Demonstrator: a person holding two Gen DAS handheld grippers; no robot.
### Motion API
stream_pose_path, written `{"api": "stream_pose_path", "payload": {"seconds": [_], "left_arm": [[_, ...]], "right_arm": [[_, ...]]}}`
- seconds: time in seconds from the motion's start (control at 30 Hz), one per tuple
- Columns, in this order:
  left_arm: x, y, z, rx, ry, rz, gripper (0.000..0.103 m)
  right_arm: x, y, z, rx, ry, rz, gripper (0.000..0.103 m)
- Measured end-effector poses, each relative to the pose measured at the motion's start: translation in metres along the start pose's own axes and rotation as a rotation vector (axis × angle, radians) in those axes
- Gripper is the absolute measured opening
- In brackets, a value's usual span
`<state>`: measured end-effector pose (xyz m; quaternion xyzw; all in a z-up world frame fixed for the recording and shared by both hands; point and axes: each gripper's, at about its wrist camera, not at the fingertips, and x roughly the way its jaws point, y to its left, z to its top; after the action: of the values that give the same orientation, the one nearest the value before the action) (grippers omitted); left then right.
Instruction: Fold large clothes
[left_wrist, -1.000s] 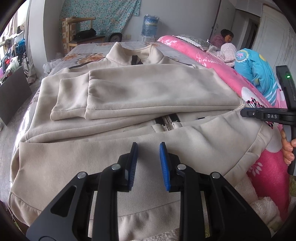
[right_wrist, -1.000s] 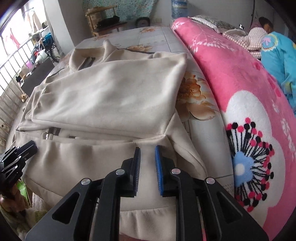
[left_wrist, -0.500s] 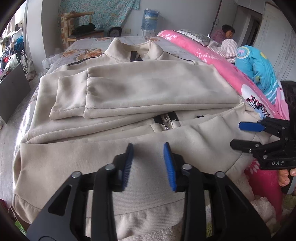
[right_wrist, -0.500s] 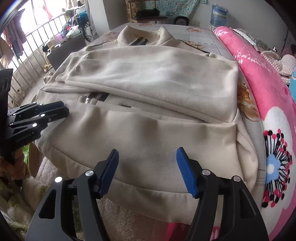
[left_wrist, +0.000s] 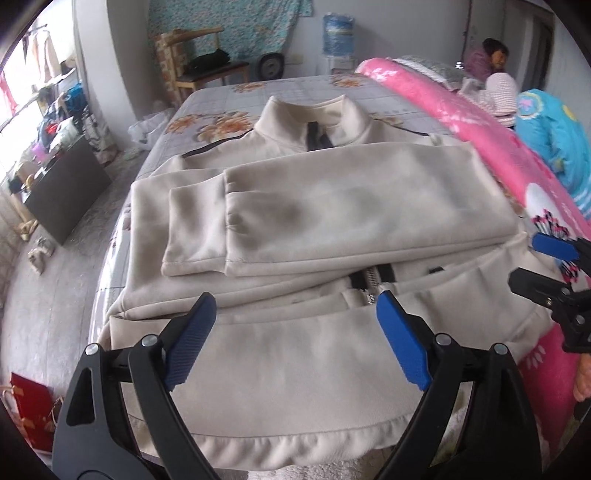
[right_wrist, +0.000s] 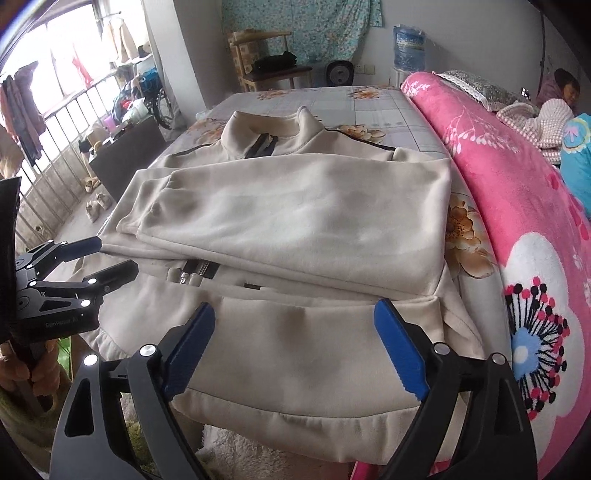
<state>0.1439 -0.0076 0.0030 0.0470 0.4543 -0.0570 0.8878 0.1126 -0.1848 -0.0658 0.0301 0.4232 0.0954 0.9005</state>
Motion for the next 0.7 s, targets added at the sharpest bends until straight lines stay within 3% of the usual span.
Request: {"api": "stream_pose_path", "payload": {"seconds": [0.13, 0.7], "left_arm": [[0.011, 0.006, 0.007, -0.031, 0.028, 0.052, 0.085], [0.037, 0.016, 0.022, -0.074, 0.07, 0.098, 0.085]], "right_arm": [[0.008, -0.002, 0.005, 0.009, 0.027, -0.016, 0.086], [0.035, 0.002, 0.024, -0.004, 0.065, -0.037, 0.086]]}}
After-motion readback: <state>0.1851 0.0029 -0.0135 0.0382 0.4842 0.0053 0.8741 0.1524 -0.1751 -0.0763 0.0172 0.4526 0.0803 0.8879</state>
